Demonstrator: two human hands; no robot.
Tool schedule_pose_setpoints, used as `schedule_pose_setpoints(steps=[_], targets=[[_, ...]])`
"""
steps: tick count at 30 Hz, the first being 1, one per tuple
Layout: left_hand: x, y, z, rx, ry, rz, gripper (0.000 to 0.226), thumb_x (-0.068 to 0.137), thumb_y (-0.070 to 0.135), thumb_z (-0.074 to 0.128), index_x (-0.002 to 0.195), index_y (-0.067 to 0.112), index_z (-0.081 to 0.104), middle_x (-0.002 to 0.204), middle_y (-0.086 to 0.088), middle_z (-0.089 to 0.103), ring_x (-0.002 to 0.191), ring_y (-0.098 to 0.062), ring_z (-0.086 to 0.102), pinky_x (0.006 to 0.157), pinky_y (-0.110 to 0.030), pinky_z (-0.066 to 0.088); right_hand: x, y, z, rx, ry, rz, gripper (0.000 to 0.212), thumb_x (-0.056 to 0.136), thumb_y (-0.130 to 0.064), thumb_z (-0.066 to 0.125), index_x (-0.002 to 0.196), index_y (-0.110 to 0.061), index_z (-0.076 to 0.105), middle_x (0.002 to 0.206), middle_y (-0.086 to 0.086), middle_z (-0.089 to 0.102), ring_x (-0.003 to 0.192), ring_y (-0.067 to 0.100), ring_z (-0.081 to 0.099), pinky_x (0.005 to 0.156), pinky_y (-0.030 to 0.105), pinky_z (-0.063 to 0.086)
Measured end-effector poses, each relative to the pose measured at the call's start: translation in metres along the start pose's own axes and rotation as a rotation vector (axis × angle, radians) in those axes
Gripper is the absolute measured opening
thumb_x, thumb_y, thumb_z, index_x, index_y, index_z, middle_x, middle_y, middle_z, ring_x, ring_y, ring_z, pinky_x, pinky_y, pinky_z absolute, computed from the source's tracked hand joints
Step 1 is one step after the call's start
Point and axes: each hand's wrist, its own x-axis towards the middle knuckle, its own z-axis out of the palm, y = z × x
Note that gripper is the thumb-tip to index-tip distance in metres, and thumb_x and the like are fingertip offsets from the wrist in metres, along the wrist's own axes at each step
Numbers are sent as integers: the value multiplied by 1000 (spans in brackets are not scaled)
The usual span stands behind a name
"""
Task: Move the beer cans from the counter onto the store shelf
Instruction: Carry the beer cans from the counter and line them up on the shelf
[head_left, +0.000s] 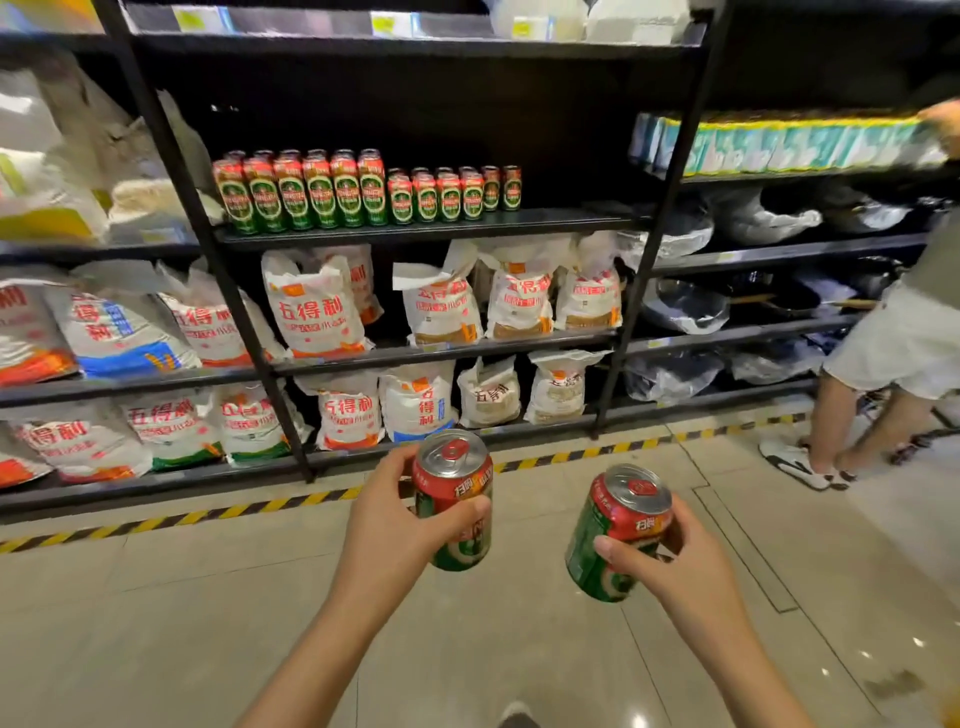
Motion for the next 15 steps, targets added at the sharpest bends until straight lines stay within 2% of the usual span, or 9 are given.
schedule_pose_setpoints(steps=[5, 7, 10, 12, 15], targets=[[98, 19, 32, 8, 37, -1, 60, 63, 33, 82, 111, 39, 46, 108, 18, 56, 102, -4, 52, 76, -18, 43, 118, -16, 1, -19, -31, -51, 50, 64, -13, 82, 95, -39, 53, 98, -18, 61, 91, -4, 55, 61, 11, 42], [135, 21, 42, 4, 54, -18, 61, 63, 33, 82, 113, 37, 48, 112, 14, 57, 104, -7, 54, 79, -22, 46, 163, -23, 5, -23, -56, -69, 52, 64, -15, 83, 100, -38, 53, 99, -18, 61, 93, -3, 55, 64, 12, 41], [187, 20, 49, 4, 87, -46, 63, 63, 33, 82, 118, 33, 51, 113, 12, 59, 105, -9, 55, 84, -29, 51, 227, -33, 15, -36, -87, -87, 55, 62, -16, 84, 106, -34, 55, 100, -17, 63, 93, -3, 57, 62, 10, 45], [218, 18, 51, 19, 109, -70, 62, 63, 32, 81, 118, 33, 52, 111, 12, 59, 104, -10, 55, 82, -30, 51, 265, -36, 23, -39, -106, -91, 55, 61, -17, 85, 106, -32, 56, 99, -15, 64, 92, -2, 59, 60, 7, 47], [273, 11, 56, 32, 147, -86, 58, 64, 30, 82, 113, 33, 52, 107, 13, 59, 101, -10, 55, 79, -31, 51, 328, -39, 35, -59, -141, -83, 62, 60, -24, 85, 114, -29, 56, 105, -13, 64, 99, 3, 59, 68, 11, 46]])
